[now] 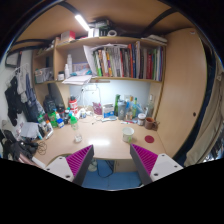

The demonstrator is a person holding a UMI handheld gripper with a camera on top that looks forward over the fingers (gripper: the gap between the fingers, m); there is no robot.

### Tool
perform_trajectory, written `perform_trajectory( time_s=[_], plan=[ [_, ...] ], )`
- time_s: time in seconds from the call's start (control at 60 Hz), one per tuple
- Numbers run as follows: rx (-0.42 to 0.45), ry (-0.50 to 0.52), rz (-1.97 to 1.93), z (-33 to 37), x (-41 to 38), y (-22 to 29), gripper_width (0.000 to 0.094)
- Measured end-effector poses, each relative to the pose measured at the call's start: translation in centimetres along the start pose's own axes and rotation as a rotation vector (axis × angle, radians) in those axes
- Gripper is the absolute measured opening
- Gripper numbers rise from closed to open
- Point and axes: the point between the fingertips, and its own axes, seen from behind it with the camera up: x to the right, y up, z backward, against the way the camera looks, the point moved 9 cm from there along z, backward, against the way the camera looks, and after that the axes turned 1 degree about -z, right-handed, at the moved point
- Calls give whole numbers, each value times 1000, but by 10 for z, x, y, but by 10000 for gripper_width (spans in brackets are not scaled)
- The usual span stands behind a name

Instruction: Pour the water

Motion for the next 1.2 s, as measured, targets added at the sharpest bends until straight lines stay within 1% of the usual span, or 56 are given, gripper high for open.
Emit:
perform_trajectory(
  time_s=[0.15, 0.167, 0.183, 0.25, 0.433, 0.633, 0.717, 0.833, 0.983, 1.083, 1.2],
  plan=[
    [14, -36, 10, 10, -28, 7, 833],
    [20, -33, 10, 8, -16, 4, 832],
    [21, -44, 9, 12, -33, 5, 831],
    [22, -64, 7, 14, -43, 5, 832],
    [24, -88, -7, 12, -54, 5, 831],
    [35, -64, 7, -18, -65, -11, 831],
    [42, -39, 12, -50, -75, -27, 833],
    [51, 18, 24, -114, -102, -53, 835],
    [111, 107, 24, -216, -154, -77, 830],
    [121, 183, 1, -288, -199, -90, 832],
    [148, 219, 48, -366, -240, -93, 829]
  ],
)
